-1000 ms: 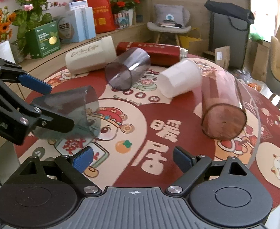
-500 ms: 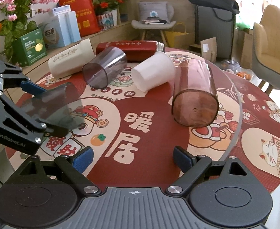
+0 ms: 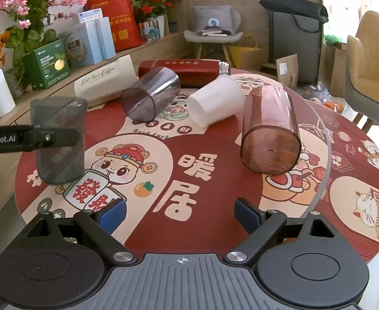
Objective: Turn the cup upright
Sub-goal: 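Lift the dark grey cup with the left gripper and rotate it rim-up, then lower the upright cup onto the table and open the left gripper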
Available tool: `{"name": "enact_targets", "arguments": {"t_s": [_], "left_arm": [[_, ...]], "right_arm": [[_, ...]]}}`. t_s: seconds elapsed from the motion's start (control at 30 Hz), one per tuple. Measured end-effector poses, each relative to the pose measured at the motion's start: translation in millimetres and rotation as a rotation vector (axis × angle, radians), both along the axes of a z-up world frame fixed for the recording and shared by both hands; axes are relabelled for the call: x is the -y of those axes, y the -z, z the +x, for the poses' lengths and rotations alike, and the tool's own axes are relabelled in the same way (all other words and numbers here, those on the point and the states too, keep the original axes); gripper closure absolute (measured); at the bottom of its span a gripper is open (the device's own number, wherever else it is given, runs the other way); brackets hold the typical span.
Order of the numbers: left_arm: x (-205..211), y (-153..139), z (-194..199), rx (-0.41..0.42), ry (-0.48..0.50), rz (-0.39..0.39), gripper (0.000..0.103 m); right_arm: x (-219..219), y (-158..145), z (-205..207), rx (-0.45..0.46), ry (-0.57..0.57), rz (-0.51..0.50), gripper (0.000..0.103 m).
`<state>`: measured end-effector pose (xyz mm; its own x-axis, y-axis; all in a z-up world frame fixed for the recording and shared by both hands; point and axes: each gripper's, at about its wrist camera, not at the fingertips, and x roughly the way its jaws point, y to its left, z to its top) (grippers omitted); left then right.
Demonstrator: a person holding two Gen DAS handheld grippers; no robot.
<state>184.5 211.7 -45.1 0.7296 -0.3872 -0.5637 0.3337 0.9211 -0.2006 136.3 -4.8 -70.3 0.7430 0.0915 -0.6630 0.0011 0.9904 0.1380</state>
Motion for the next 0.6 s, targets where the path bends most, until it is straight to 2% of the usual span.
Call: {"name": "enact_targets", "arguments": {"t_s": [0.13, 0.27, 0.33, 0.4, 0.53, 0.6], "left_arm": [[-2.6, 4.0, -6.1, -0.046, -0.031, -0.055, 0.029], [-1.0, 5.0, -11.9, -0.047, -0.017, -0.027, 0.029], [-2.7, 4.9, -11.4, -0.065, -0.015, -0.037, 0.028], [-5.8, 5.2, -8.8, -0.085, -0.017, -0.055, 0.024], [-9.8, -0.1, -17.0, -0.11, -0.012, -0.068, 0.003], [-10.9, -4.8, -25.5, -0.1, -0.009, -0.058, 0.002]], "right_arm": [[-0.3, -0.1, -1.5, -0.005, 0.0, 0.003, 0.014], [-1.3, -2.8, -3.7, -0.001, -0.003, 0.006, 0.014], [-2.0, -3.7, -5.0, -0.002, -0.005, 0.007, 0.014], [-2.9, -5.6, -6.7, -0.004, -0.007, 0.011, 0.014], [-5.4, -15.1, -14.8, 0.008, -0.012, 0.014, 0.014], [-7.3, -21.3, -21.0, 0.016, -0.013, 0.009, 0.011]]}}
